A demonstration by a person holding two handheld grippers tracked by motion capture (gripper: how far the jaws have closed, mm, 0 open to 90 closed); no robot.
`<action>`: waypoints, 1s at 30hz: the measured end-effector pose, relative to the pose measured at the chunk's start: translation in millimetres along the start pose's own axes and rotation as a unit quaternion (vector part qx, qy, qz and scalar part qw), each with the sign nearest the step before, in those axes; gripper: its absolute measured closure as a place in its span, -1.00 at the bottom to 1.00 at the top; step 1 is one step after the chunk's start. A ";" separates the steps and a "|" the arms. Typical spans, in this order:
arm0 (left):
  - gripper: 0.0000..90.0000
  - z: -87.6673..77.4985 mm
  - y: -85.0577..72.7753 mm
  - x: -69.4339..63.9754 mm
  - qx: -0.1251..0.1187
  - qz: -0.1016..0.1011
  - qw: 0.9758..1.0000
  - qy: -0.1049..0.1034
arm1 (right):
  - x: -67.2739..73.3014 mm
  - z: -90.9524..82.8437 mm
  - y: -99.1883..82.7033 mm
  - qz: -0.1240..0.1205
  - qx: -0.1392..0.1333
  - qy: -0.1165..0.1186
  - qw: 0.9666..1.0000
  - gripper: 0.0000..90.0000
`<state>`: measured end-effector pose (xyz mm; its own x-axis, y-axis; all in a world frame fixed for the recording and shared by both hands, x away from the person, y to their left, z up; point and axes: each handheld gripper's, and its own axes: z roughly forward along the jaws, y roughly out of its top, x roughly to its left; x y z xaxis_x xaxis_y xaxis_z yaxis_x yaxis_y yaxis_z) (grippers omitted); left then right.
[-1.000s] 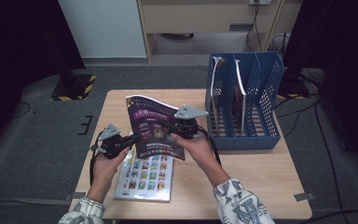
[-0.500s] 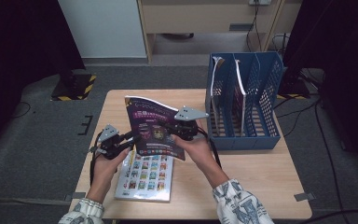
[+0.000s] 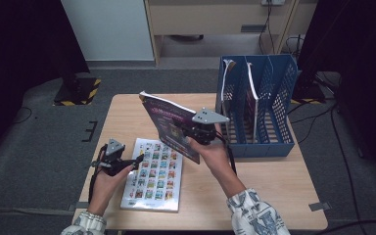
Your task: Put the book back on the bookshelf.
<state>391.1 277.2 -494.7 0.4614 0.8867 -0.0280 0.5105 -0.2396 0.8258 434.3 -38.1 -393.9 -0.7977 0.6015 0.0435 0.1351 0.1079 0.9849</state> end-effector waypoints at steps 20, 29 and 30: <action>-0.90 5.1 -10.8 15.2 0.021 -0.005 1.000 0.022 | -15.1 -13.9 -0.8 0.012 -0.010 -0.029 0.999 0.87; -0.89 8.4 -13.3 15.8 0.030 0.002 0.999 0.029 | -19.8 -21.2 0.5 0.016 -0.014 -0.035 0.999 0.87; -0.89 8.8 -13.6 16.0 0.031 0.003 0.999 0.031 | -20.1 -21.9 0.4 0.018 -0.015 -0.036 0.999 0.87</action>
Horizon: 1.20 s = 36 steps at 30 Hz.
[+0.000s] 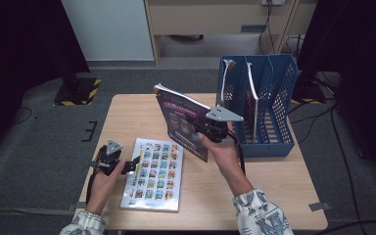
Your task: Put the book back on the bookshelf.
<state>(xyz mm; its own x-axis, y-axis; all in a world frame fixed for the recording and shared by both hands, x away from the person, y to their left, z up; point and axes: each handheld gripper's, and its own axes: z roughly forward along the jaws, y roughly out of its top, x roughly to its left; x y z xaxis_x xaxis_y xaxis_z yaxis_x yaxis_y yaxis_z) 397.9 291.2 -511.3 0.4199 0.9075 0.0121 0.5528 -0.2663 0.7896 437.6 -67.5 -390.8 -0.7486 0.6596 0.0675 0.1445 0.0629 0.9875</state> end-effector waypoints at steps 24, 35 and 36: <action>-0.88 -5.1 -3.9 18.8 0.000 -0.022 0.999 0.028 | -1.1 -13.1 2.8 0.003 -0.001 -0.004 1.000 0.87; -0.88 -3.7 -6.1 22.5 0.007 -0.024 0.999 0.041 | -0.4 -20.1 2.7 0.006 -0.002 -0.004 1.000 0.87; -0.88 -3.4 -6.2 22.0 0.008 -0.022 0.999 0.041 | 0.5 -20.8 2.5 0.006 -0.003 -0.003 1.000 0.87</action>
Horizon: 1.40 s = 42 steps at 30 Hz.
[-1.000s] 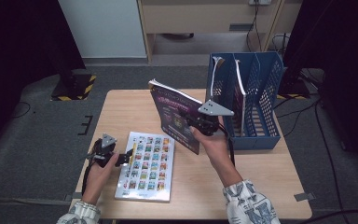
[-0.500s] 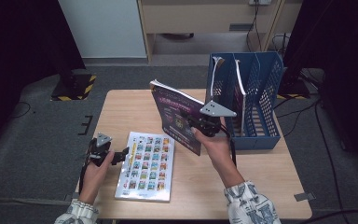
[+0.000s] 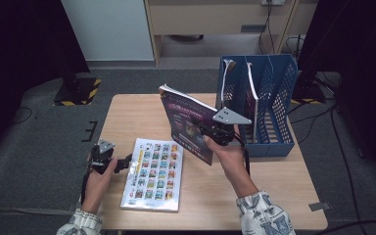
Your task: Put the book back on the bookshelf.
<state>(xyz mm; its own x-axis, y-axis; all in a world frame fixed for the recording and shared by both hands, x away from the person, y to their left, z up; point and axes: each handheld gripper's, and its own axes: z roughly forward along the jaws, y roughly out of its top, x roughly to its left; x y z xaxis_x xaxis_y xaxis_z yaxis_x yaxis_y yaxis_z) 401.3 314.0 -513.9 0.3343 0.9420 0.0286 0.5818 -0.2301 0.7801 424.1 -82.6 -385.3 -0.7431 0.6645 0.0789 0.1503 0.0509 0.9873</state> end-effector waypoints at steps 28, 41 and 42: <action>-0.87 0.5 -5.5 15.3 0.012 -0.013 1.000 0.021 | 2.0 -17.3 -3.4 -0.003 0.009 -0.005 1.000 0.87; -0.87 4.5 -9.5 17.8 0.030 -0.012 0.999 0.028 | 0.1 -21.1 -4.9 0.000 0.011 -0.008 1.000 0.87; -0.87 4.9 -9.9 18.1 0.033 -0.013 0.999 0.030 | 0.3 -21.5 -5.3 0.001 0.011 -0.009 1.000 0.87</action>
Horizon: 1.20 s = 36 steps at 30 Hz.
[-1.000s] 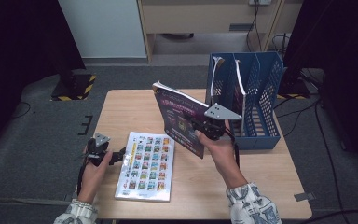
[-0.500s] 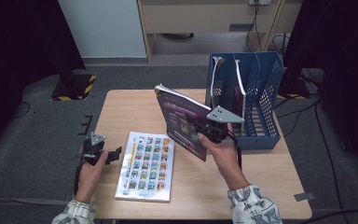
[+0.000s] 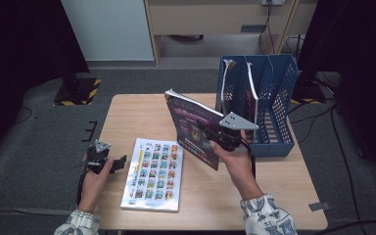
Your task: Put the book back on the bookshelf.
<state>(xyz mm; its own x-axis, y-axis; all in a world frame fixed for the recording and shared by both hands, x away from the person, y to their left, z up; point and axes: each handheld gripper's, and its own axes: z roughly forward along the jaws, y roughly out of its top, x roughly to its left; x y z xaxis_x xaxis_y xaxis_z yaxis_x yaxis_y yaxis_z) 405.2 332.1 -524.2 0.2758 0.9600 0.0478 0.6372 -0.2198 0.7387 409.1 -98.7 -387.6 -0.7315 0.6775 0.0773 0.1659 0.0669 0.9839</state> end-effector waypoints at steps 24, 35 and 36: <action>-0.87 7.3 -4.4 0.9 0.026 0.012 1.000 0.014 | -8.8 -25.6 -2.8 -0.007 0.011 -0.010 1.000 0.87; -0.88 7.9 -5.4 1.0 0.023 0.008 1.000 0.012 | -14.5 -50.0 -5.8 -0.003 0.013 -0.017 1.000 0.87; -0.88 8.0 -5.5 1.1 0.023 0.007 1.000 0.011 | -15.1 -51.5 -6.4 -0.003 0.014 -0.018 1.000 0.87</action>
<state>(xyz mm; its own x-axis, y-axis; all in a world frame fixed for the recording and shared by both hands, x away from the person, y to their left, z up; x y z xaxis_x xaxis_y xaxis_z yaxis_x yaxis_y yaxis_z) 407.8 333.0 -533.6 0.2691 0.9603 0.0732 0.6655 -0.2403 0.7067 385.0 -147.1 -386.7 -0.7087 0.7024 0.0662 0.1812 0.0905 0.9793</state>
